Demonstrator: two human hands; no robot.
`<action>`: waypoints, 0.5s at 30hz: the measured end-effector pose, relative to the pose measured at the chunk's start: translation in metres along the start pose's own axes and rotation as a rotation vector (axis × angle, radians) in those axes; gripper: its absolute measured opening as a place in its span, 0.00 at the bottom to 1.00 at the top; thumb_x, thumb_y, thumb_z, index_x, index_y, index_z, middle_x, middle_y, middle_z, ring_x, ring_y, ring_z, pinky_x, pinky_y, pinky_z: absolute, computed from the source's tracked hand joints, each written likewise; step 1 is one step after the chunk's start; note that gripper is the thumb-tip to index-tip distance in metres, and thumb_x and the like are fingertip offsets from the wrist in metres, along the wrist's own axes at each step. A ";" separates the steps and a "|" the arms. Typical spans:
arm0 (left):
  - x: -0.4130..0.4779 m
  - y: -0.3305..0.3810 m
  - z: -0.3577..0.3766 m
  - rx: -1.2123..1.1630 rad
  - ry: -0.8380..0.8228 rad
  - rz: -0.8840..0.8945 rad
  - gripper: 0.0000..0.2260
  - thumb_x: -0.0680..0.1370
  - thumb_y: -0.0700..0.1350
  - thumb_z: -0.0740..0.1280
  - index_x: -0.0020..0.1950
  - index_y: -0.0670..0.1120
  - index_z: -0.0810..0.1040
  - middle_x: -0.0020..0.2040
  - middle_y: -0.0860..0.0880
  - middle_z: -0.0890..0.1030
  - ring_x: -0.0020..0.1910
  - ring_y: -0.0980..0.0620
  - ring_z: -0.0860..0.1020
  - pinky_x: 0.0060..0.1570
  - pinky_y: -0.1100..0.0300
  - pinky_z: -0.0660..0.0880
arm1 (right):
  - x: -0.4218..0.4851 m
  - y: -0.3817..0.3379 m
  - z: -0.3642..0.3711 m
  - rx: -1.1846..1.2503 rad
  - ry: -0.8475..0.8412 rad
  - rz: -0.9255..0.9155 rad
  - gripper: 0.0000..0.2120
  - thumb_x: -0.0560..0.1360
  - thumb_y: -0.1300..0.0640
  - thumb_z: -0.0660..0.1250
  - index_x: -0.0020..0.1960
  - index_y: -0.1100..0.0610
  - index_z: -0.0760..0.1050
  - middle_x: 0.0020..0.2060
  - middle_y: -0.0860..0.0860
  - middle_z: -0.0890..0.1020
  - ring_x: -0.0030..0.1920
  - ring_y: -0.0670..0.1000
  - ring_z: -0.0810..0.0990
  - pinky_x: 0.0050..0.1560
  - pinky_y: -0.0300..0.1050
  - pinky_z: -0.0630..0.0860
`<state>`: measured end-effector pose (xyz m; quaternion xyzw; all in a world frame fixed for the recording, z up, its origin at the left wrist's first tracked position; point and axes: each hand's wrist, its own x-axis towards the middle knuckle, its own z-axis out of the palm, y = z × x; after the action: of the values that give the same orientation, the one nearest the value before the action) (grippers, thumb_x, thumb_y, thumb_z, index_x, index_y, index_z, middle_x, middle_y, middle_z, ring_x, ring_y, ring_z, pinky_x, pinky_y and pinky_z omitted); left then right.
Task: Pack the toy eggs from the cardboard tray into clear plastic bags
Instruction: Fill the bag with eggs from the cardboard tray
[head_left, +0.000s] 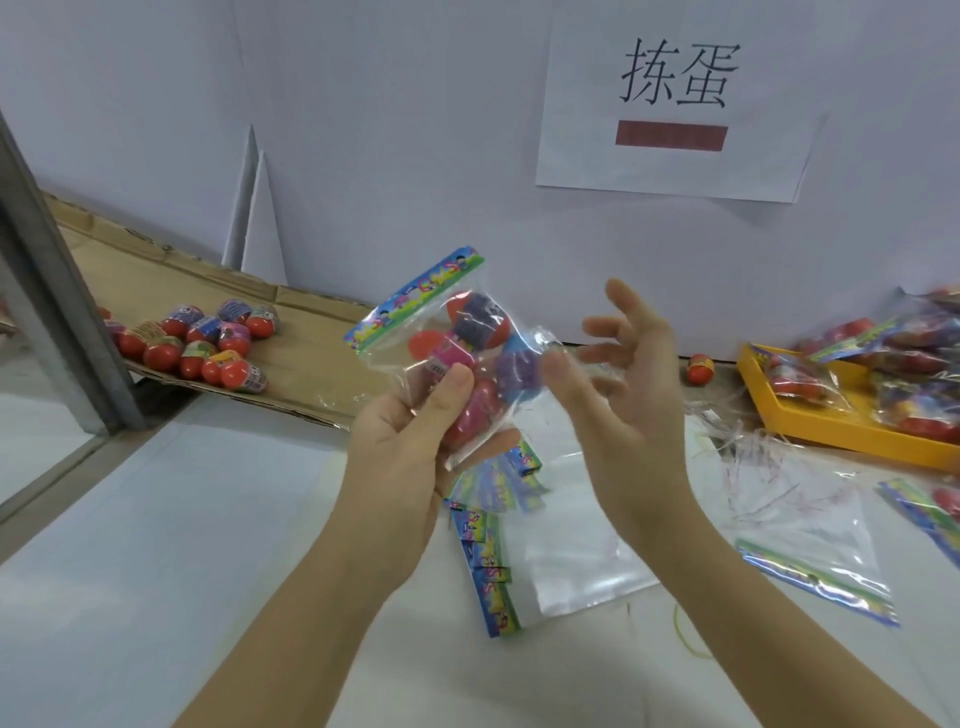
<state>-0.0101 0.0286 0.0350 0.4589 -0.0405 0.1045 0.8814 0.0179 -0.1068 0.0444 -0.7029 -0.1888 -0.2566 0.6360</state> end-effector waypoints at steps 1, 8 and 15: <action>0.000 -0.001 0.000 0.008 -0.029 -0.014 0.08 0.70 0.44 0.67 0.45 0.46 0.84 0.45 0.47 0.86 0.41 0.53 0.85 0.37 0.59 0.81 | 0.004 0.001 -0.002 0.065 -0.032 0.096 0.22 0.70 0.44 0.72 0.61 0.39 0.68 0.53 0.44 0.77 0.49 0.40 0.77 0.49 0.37 0.75; 0.001 -0.001 0.000 0.017 -0.005 0.005 0.18 0.66 0.47 0.71 0.54 0.44 0.80 0.46 0.47 0.86 0.42 0.52 0.85 0.47 0.54 0.82 | 0.015 0.004 -0.009 0.284 -0.106 0.285 0.12 0.65 0.49 0.70 0.41 0.57 0.82 0.33 0.51 0.84 0.34 0.48 0.80 0.33 0.39 0.76; 0.000 -0.006 -0.001 0.016 0.110 0.050 0.23 0.58 0.47 0.76 0.51 0.44 0.77 0.44 0.48 0.86 0.42 0.49 0.85 0.40 0.59 0.82 | 0.017 0.005 -0.011 0.295 0.027 0.254 0.09 0.71 0.55 0.68 0.44 0.61 0.80 0.34 0.49 0.85 0.34 0.46 0.81 0.32 0.38 0.77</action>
<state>-0.0088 0.0256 0.0296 0.4585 -0.0027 0.1517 0.8757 0.0332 -0.1191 0.0511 -0.6166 -0.1255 -0.1534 0.7619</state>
